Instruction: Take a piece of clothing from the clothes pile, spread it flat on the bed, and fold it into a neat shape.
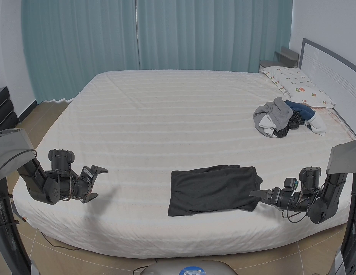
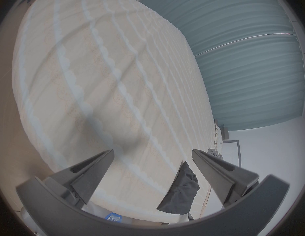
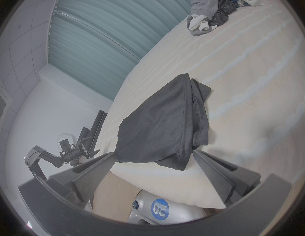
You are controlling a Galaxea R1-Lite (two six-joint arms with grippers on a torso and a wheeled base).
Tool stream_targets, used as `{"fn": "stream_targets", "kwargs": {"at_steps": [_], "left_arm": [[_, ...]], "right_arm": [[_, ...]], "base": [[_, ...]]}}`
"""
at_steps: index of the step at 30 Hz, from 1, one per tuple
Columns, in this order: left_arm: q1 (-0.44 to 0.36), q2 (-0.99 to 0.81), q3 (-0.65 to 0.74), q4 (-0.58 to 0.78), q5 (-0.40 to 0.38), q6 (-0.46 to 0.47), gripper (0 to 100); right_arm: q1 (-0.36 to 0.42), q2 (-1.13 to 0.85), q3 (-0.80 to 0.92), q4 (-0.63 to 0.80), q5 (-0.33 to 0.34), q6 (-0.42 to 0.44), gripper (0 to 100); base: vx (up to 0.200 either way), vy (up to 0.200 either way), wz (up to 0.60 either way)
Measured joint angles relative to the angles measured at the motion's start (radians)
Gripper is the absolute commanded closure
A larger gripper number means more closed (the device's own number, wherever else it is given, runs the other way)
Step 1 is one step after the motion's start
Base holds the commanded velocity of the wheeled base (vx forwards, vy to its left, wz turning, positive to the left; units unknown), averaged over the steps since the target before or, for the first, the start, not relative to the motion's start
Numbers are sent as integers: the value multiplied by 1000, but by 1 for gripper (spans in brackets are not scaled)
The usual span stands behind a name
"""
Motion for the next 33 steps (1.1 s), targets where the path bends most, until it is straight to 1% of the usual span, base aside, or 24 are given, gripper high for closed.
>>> {"fn": "stream_targets", "kwargs": {"at_steps": [7, 8, 13, 18, 20, 28, 33], "left_arm": [[-1, 0, 0, 0, 0, 0, 0], [-1, 0, 0, 0, 0, 0, 0], [0, 0, 0, 0, 0, 0, 0], [0, 0, 0, 0, 0, 0, 0], [0, 0, 0, 0, 0, 0, 0], [0, 0, 0, 0, 0, 0, 0], [0, 0, 0, 0, 0, 0, 0]], "right_arm": [[7, 49, -47, 0, -17, -10, 0], [9, 58, -53, 1, -21, -11, 100], [23, 82, -60, 1, -24, -14, 100], [21, 88, -43, 2, -25, -47, 100], [14, 88, -35, 1, -25, -63, 100], [-17, 50, -10, 1, -25, -76, 100], [-49, 31, 13, 1, -24, -146, 100]], "base": [[0, 0, 0], [0, 0, 0], [0, 0, 0], [0, 0, 0], [0, 0, 0], [0, 0, 0], [0, 0, 0]]}}
